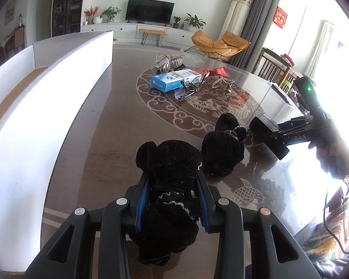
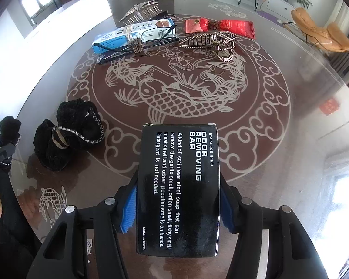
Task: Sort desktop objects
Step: 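Carry the glove and black box over the white storage box with both tools, then release the glove with the left tool while right tool drops the black box into the storage box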
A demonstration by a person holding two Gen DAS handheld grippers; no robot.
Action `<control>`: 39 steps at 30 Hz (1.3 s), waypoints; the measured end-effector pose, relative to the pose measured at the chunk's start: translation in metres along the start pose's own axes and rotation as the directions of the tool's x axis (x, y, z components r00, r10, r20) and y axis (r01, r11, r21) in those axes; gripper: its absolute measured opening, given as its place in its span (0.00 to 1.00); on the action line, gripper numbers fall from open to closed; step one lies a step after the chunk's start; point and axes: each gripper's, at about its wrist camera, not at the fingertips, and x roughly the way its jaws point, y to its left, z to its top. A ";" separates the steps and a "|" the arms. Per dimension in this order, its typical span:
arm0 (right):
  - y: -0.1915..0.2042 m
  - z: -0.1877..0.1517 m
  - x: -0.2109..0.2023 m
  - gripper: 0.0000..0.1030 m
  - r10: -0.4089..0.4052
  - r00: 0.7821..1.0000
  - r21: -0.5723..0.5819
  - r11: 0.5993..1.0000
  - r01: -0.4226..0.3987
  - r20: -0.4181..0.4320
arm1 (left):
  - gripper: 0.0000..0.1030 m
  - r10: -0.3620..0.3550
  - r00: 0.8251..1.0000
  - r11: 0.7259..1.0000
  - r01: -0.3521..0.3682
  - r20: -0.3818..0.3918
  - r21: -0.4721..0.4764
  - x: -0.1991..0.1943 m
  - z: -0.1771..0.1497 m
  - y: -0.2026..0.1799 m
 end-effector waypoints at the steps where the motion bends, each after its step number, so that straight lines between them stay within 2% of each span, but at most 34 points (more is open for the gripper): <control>1: -0.001 -0.001 -0.006 0.57 0.001 1.000 0.000 1.000 -0.001 0.005 | 0.35 -0.002 1.000 1.000 0.002 0.020 -0.002 -0.010 0.002 0.001; 4: -0.002 0.005 -0.036 0.57 -0.007 0.999 -0.005 1.000 0.007 0.047 | 0.35 -0.011 0.995 0.999 0.016 0.097 -0.043 -0.044 0.017 0.014; 7: 0.011 0.028 -0.069 0.57 -0.013 0.996 -0.041 0.999 0.017 0.092 | 0.35 -0.013 0.988 0.995 0.029 0.151 -0.098 -0.076 0.033 0.041; 11: 0.054 0.075 -0.109 0.57 0.039 0.984 -0.126 0.992 -0.017 0.172 | 0.35 0.101 0.979 0.988 -0.078 0.179 -0.132 -0.113 0.054 0.086; 15: 0.127 0.125 -0.129 0.57 0.156 0.962 -0.219 0.970 -0.106 0.224 | 0.35 0.216 0.966 0.961 -0.184 0.145 -0.206 -0.130 0.071 0.145; 18: 0.197 0.162 -0.132 0.57 0.254 0.937 -0.297 0.938 -0.179 0.240 | 0.35 0.257 0.962 0.931 -0.221 0.093 -0.292 -0.124 0.074 0.190; 23: 0.307 0.206 -0.112 0.57 0.379 0.896 -0.373 0.885 -0.278 0.232 | 0.35 0.282 0.959 0.897 -0.271 -0.020 -0.350 -0.093 0.071 0.235; 26: 0.354 0.223 -0.077 0.57 0.393 0.898 -0.377 0.877 -0.300 0.200 | 0.36 0.297 0.952 0.880 -0.305 -0.078 -0.365 -0.076 0.067 0.246; 27: 0.365 0.226 -0.062 0.57 0.397 0.901 -0.373 0.874 -0.311 0.178 | 0.38 0.300 0.948 0.873 -0.316 -0.103 -0.372 -0.071 0.064 0.250; 28: 0.374 0.229 -0.048 0.58 0.396 0.905 -0.367 0.874 -0.320 0.154 | 0.46 0.305 0.944 0.864 -0.331 -0.127 -0.379 -0.065 0.063 0.253; 29: 0.381 0.230 -0.034 0.58 0.394 0.910 -0.356 0.875 -0.329 0.127 | 0.54 0.315 0.937 0.854 -0.350 -0.152 -0.385 -0.061 0.061 0.255; 30: 0.384 0.230 -0.022 0.60 0.392 0.914 -0.337 0.879 -0.338 0.107 | 0.74 0.326 0.930 0.844 -0.367 -0.167 -0.391 -0.059 0.059 0.258; 31: 0.384 0.229 -0.015 0.62 0.397 0.912 -0.313 0.883 -0.350 0.101 | 0.84 0.336 0.927 0.840 -0.374 -0.163 -0.394 -0.060 0.057 0.258; 33: 0.377 0.225 -0.013 0.80 0.418 0.900 -0.271 0.887 -0.375 0.122 | 0.84 0.357 0.925 0.839 -0.378 -0.129 -0.392 -0.069 0.054 0.254; 36: 0.351 0.211 -0.034 0.85 0.437 0.878 -0.263 0.886 -0.382 0.196 | 0.84 0.419 0.906 0.832 -0.407 -0.055 -0.377 -0.092 0.057 0.234; 38: 0.323 0.199 -0.054 0.88 0.426 0.868 -0.278 0.892 -0.356 0.257 | 0.84 0.405 0.914 0.856 -0.370 0.021 -0.362 -0.109 0.061 0.209; 39: 0.304 0.190 -0.064 0.92 0.405 0.867 -0.284 0.902 -0.325 0.292 | 0.84 0.387 0.920 0.874 -0.345 0.060 -0.343 -0.116 0.066 0.192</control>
